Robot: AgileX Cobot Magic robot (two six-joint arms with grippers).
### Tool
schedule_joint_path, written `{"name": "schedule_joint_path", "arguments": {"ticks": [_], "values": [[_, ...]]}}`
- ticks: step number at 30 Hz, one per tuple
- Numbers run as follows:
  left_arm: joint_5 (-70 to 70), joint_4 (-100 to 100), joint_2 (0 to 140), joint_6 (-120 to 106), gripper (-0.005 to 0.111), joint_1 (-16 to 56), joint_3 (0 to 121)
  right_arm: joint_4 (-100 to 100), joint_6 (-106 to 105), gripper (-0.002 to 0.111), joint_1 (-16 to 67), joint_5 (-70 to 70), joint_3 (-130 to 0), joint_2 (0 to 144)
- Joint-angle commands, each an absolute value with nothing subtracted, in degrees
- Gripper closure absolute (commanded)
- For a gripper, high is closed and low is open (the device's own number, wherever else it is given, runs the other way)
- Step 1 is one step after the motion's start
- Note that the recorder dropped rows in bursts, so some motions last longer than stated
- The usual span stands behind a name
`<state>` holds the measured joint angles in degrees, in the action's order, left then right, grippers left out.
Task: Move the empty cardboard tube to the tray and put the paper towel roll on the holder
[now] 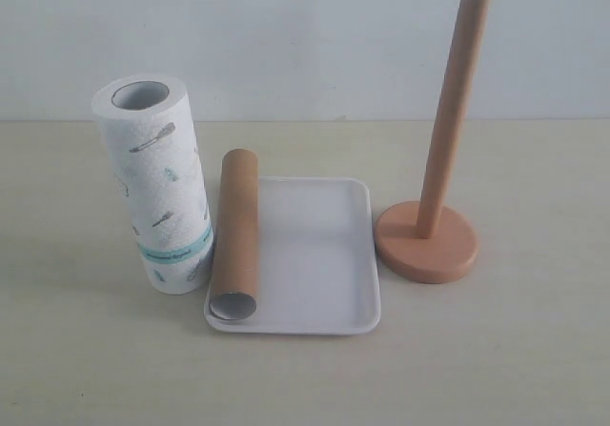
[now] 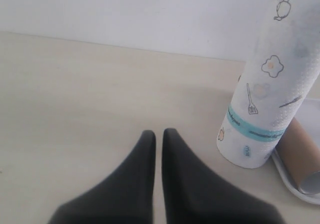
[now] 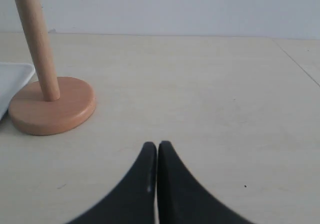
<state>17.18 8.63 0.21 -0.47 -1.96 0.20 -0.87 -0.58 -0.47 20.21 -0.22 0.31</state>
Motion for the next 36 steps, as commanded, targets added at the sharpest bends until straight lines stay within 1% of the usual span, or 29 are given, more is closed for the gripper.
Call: {"name": "schedule_joint_path", "arguments": {"ticks": [1,31,34,36], "values": [[16.9,9.0,0.0,-0.5,0.102,-2.1,0.0,-0.7,-0.4,0.109,-0.8,20.2,0.0,0.0],[16.7,9.0,0.0,-0.5,0.102,-2.1,0.0,-0.6,-0.4,0.109,-0.8,20.0,0.0,0.0],[14.5,9.0,0.0,-0.5,0.102,-2.1,0.0,-0.6,-0.4,0.109,-0.8,20.0,0.0,0.0],[10.7,9.0,0.0,-0.5,0.102,-2.1,0.0,-0.6,-0.4,0.109,-0.8,20.0,0.0,0.0]]}}
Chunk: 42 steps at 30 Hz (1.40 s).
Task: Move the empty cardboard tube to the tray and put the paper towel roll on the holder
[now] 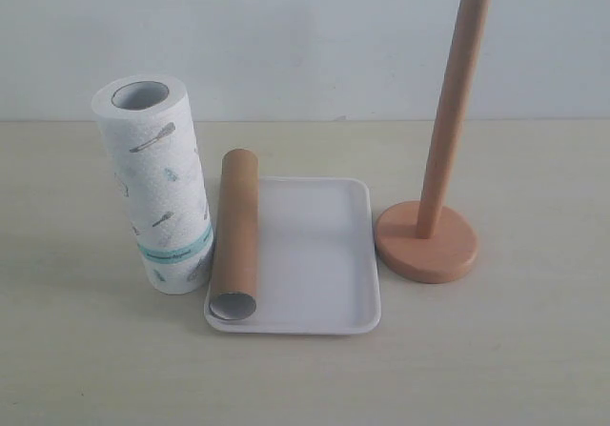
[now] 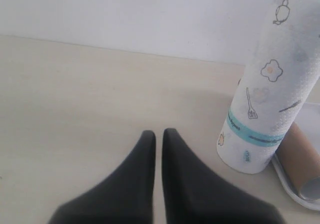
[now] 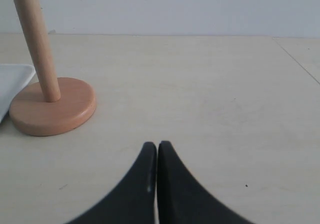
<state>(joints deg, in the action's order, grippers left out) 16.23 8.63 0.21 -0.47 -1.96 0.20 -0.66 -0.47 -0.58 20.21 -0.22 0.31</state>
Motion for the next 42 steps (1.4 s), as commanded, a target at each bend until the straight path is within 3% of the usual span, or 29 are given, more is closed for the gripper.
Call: {"name": "schedule_joint_path", "arguments": {"ticks": [1,7,13,25,29,33,42], "values": [[6.8,8.7,0.0,-0.5,0.102,-2.1,0.0,-0.6,-0.4,0.109,-0.8,20.0,0.0,0.0],[-21.4,5.3,0.0,-1.1,0.102,-2.1,0.0,-0.6,-0.4,0.109,-0.8,20.0,0.0,0.0],[-20.6,5.1,2.5,-7.5,0.102,-2.1,5.0,-0.6,-0.4,0.109,-0.8,20.0,0.0,0.0],[-21.7,0.0,34.3,2.6,0.102,-2.1,11.3,-0.6,-0.4,0.109,-0.8,20.0,0.0,0.0],[-36.8,-24.8,45.7,17.9,0.102,-2.1,11.3,-0.6,-0.4,0.109,-0.8,20.0,0.0,0.0],[-55.9,-41.0,57.1,19.5,0.102,-2.1,11.3,-0.6,-0.4,0.109,-0.8,20.0,0.0,0.0],[-59.0,-44.4,74.2,23.4,0.102,-2.1,11.3,-0.6,-0.4,0.109,-0.8,20.0,0.0,0.0]]}}
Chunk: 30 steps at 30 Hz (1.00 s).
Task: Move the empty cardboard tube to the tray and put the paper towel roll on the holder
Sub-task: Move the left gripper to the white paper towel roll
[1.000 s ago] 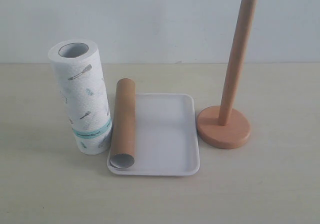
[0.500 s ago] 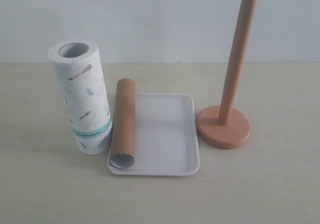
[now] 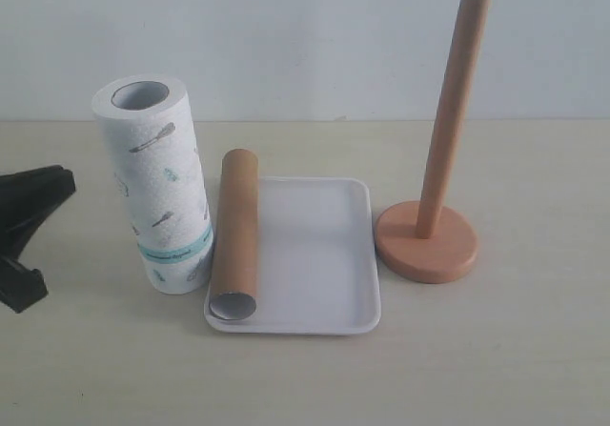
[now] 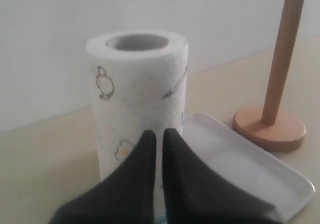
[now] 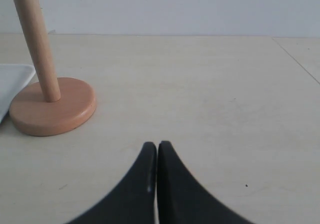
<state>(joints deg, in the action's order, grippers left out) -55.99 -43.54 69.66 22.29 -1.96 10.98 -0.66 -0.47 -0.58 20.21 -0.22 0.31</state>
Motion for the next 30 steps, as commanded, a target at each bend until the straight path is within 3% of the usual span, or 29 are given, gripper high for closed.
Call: {"name": "schedule_joint_path", "arguments": {"ticks": [1,14,25,27,30], "values": [[-59.5,-44.4,75.0,23.4,0.102,-2.1,11.3,-0.6,-0.4,0.109,-0.8,20.0,0.0,0.0],[-69.6,-44.4,76.6,23.4,0.102,-2.1,11.3,-0.6,-0.4,0.109,-0.8,19.5,0.0,0.0],[-70.0,-44.6,76.6,23.6,0.102,-2.1,11.3,-0.6,-0.4,0.109,-0.8,19.5,0.0,0.0],[-70.0,-44.6,76.6,24.7,0.099,-2.1,11.3,-0.6,-0.4,0.109,-0.8,19.5,0.0,0.0],[-70.0,-44.6,76.6,26.2,0.082,-2.1,11.3,-0.6,-0.4,0.109,-0.8,19.5,0.0,0.0]]}}
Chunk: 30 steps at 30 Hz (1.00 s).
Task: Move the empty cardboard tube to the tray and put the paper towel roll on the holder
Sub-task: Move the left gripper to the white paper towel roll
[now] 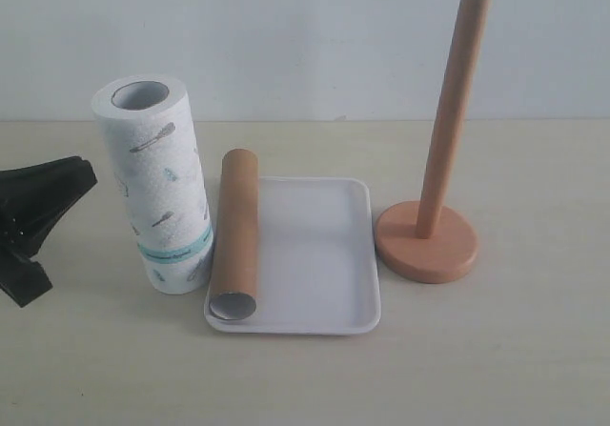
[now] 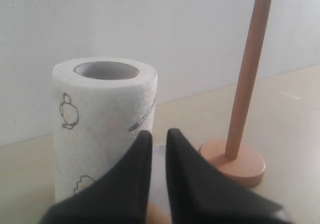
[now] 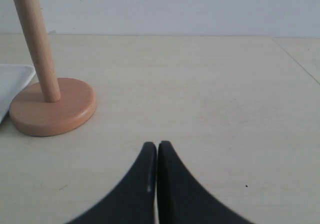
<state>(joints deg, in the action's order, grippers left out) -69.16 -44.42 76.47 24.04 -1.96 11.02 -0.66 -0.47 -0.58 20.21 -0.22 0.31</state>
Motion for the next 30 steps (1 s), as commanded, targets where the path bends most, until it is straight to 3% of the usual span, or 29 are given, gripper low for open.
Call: {"name": "schedule_joint_path", "arguments": {"ticks": [1,7,11,30], "values": [[-70.0,-44.6,76.6,26.2,0.074,-2.1,11.3,-0.6,-0.4,0.109,-0.8,19.5,0.0,0.0],[-70.0,-44.3,76.6,26.2,0.017,-2.1,11.3,-0.6,-0.4,0.109,-0.8,19.5,0.0,0.0],[-70.0,-44.3,76.6,26.2,-0.002,-2.1,11.3,-0.6,-0.4,0.109,-0.8,19.5,0.0,0.0],[-63.8,-42.4,76.7,16.7,-0.003,-2.1,11.4,-0.6,-0.4,0.109,-0.8,19.5,0.0,0.0]]}}
